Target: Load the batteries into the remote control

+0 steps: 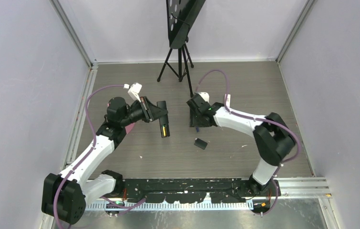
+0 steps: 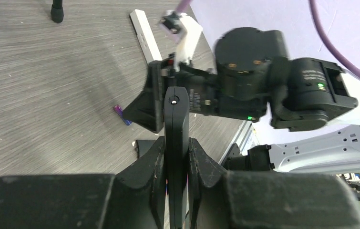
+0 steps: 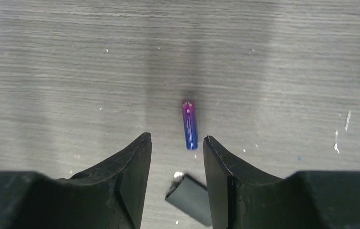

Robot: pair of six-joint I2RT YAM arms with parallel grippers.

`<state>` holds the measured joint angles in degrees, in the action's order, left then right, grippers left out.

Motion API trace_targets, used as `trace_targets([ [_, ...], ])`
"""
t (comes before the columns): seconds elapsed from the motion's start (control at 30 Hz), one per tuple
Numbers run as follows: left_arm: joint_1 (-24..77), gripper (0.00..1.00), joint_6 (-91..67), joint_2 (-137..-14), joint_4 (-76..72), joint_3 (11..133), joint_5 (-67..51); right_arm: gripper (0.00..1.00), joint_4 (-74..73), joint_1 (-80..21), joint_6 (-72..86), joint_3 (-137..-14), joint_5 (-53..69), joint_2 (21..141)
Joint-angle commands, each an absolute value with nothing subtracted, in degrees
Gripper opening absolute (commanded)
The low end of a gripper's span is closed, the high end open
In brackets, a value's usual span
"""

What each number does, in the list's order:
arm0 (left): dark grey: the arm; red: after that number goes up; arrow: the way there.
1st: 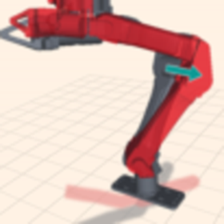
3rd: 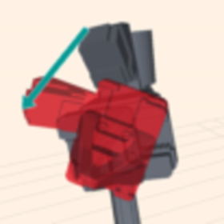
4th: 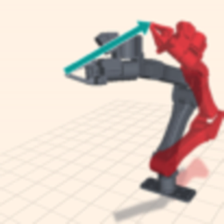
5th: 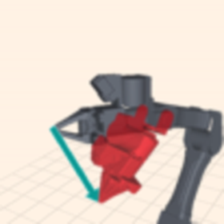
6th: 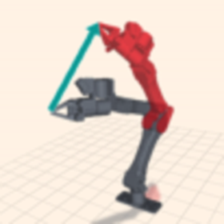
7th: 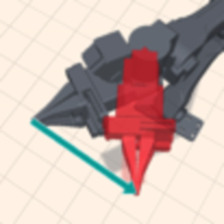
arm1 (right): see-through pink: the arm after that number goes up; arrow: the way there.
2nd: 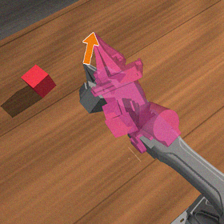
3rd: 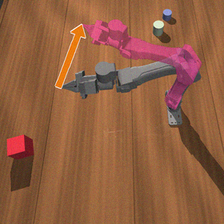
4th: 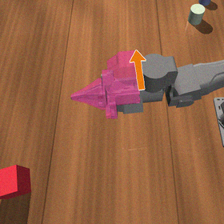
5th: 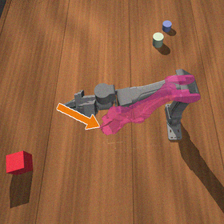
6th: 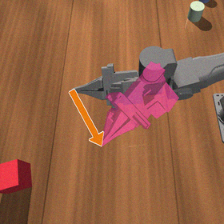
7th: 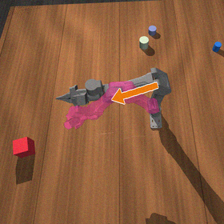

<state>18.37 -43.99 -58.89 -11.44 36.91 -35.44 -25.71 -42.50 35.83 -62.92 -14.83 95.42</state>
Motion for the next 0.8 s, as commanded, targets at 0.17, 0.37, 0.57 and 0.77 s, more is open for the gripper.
trace_targets([
  [0.17, 18.19, 0.00, -42.45, -59.04, -12.57, 37.44, -37.76, 0.44, -29.08, -42.10, 32.04, -70.88, -14.05, 104.60],
  [0.37, 18.19, 0.00, -43.14, -60.21, -12.94, 37.75, -38.28, 0.38, -30.14, -41.37, 33.39, -70.19, -13.30, 105.71],
  [0.57, 18.28, 0.00, -45.29, -62.84, -11.94, 38.89, -39.39, 0.29, -28.04, -40.20, 35.62, -66.16, -9.28, 105.94],
  [0.77, 19.25, 0.00, -49.44, -66.62, -12.81, 39.39, -39.91, 0.16, -26.88, -39.90, 36.27, -64.27, -9.68, 105.64],
])
